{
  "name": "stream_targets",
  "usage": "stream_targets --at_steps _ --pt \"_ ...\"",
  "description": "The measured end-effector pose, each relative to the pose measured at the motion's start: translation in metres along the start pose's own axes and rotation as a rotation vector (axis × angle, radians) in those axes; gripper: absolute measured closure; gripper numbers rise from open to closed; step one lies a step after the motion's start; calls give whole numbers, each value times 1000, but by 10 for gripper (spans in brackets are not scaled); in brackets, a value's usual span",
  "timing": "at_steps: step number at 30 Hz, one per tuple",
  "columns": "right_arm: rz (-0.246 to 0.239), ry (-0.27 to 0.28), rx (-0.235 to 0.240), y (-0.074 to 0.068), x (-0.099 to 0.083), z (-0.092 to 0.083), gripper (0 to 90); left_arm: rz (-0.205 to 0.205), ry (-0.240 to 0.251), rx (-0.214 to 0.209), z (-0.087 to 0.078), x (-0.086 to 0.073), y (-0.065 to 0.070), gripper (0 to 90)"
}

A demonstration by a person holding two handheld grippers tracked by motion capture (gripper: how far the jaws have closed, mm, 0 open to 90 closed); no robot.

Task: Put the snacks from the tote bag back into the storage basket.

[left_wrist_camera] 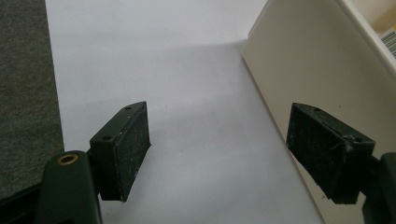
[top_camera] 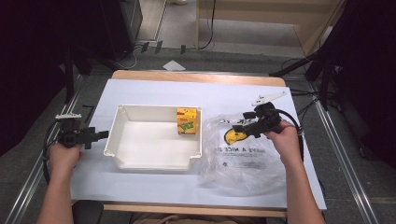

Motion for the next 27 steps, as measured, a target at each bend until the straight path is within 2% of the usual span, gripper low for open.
stream_targets --at_steps 7,15,27 --pt "32 -7 -27 13 -10 0 239 2 -4 3 1 -1 0 227" --pt "58 -23 -45 21 -17 2 238 3 -12 3 3 -2 0 227" --pt "58 -48 -42 20 -20 8 238 5 -29 2 5 -3 0 228"
Point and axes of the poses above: each handheld gripper's, and its own axes: z roughly forward along the jaws, x roughly out of its top, y roughly to its right, the point moved 7 cm from there along z, roughly forward along the jaws, and after that the axes turned 11 degrees about y, right-handed, at the moved point
